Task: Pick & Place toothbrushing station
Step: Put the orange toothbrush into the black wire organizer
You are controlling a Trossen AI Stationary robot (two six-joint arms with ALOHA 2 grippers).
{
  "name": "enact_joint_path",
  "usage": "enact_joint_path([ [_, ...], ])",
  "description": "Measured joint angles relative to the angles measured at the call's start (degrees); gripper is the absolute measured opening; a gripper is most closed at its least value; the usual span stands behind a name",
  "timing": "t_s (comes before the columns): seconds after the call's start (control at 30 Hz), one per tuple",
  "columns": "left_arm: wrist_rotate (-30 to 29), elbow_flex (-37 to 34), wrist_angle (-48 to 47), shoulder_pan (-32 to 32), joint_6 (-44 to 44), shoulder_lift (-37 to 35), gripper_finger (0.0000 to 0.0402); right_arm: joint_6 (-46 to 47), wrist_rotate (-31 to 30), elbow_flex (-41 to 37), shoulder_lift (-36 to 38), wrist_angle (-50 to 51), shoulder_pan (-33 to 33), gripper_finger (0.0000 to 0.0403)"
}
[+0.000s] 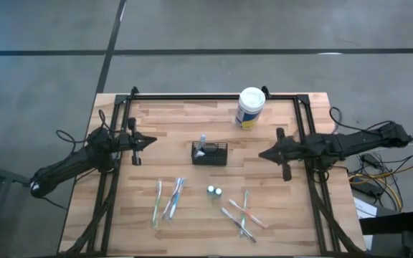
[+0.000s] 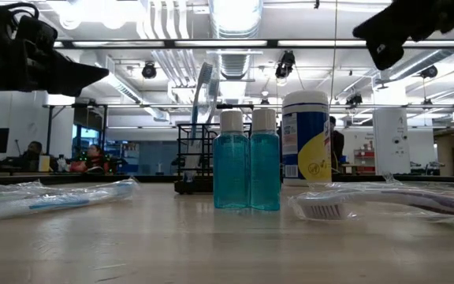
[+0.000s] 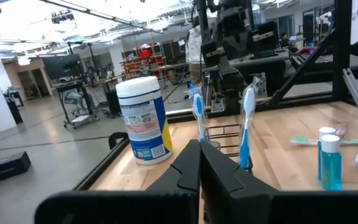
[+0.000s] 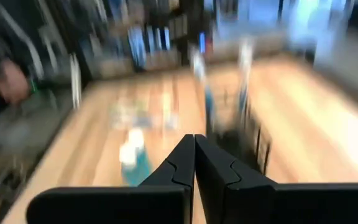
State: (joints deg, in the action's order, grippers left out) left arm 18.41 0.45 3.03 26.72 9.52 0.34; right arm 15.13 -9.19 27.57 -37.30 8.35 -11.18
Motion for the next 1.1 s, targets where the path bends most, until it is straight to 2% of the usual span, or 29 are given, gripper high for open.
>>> enact_joint_path([
  [0.17, -0.3, 0.0, 0.0, 0.0, -0.6, 0.0, 0.0008, 10.8, -0.2, 15.7, -15.9, 22.8, -3.7, 0.0009],
  [0.37, -0.3, 0.0, 0.0, 0.0, -0.6, 0.0, 0.0009, 18.9, 1.8, 29.7, -33.5, 34.6, -8.8, 0.0016],
  [0.53, -0.3, 0.2, -0.1, 0.0, -1.0, 0.0, 0.0009, 23.7, 3.8, 40.5, -46.2, 40.3, -13.7, 0.0058],
  [0.7, -0.3, 0.2, -0.1, 0.0, -1.3, 0.1, 0.0009, 28.5, 2.5, 50.3, -58.2, 49.3, -17.4, 0.0119],
  [0.83, -0.3, 0.2, -0.1, 0.0, -1.6, 0.7, 0.0009, 33.9, 0.4, 55.2, -66.1, 55.9, -18.7, 0.0162],
  [1.1, 0.0, 0.2, -0.1, 0.0, -2.0, 0.9, 0.001, 40.7, 6.5, 58.0, -73.3, 56.3, -19.7, 0.0218],
])
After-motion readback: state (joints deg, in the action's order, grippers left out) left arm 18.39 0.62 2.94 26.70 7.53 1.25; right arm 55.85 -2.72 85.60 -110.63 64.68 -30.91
